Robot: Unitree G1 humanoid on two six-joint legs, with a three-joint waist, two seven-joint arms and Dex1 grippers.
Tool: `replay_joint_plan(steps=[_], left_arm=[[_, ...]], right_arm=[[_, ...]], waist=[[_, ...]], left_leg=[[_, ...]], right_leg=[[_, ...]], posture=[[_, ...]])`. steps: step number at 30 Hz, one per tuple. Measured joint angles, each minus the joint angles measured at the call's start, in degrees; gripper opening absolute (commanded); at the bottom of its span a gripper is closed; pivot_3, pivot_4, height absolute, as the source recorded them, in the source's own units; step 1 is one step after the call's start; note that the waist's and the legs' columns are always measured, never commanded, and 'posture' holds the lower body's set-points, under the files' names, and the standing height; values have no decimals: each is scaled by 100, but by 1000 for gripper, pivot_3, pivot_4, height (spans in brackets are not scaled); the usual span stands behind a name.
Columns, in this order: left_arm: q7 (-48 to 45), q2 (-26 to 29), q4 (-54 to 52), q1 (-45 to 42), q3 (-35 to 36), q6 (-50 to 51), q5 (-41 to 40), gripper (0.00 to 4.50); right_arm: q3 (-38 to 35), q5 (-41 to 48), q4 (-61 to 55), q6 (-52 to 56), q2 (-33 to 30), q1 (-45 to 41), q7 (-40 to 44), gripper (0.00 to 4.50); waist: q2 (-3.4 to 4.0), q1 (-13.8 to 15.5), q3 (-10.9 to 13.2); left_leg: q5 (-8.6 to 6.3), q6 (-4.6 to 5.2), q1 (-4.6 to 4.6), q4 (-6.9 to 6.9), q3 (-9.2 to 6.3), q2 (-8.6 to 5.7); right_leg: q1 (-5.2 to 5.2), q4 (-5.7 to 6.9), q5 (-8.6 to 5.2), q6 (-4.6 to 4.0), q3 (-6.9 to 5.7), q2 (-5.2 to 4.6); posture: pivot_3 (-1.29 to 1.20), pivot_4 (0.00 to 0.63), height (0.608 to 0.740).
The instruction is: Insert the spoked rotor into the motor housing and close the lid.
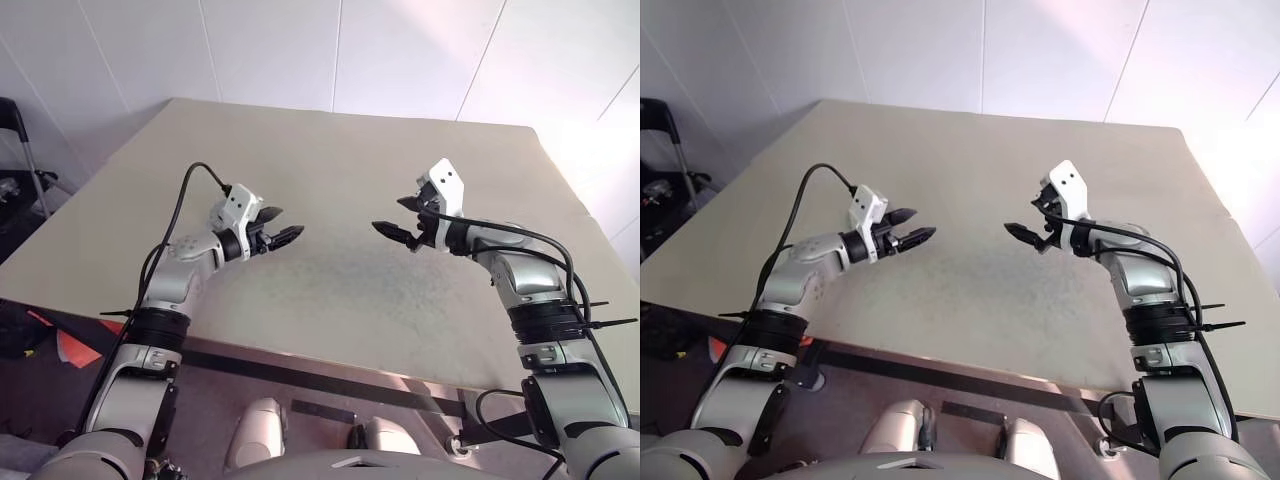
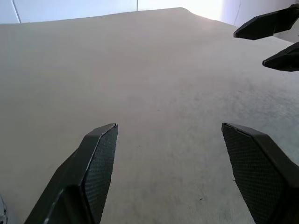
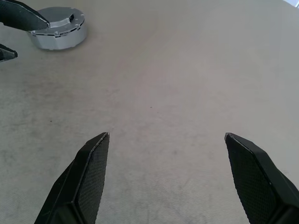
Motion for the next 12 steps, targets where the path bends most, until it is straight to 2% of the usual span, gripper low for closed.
replay_joint_plan(steps=[12], left_arm=[[169,-109,-101,-1,24,30,3,3752]], right_arm=[[0,-89,2,-2,4,-52,-247,4457]], waist=[[0,-1,0]], left_leg=[[0,-1,0,0,0,0]], right_leg=[[0,0,0,0,0,0]], posture=[[0,0,740]])
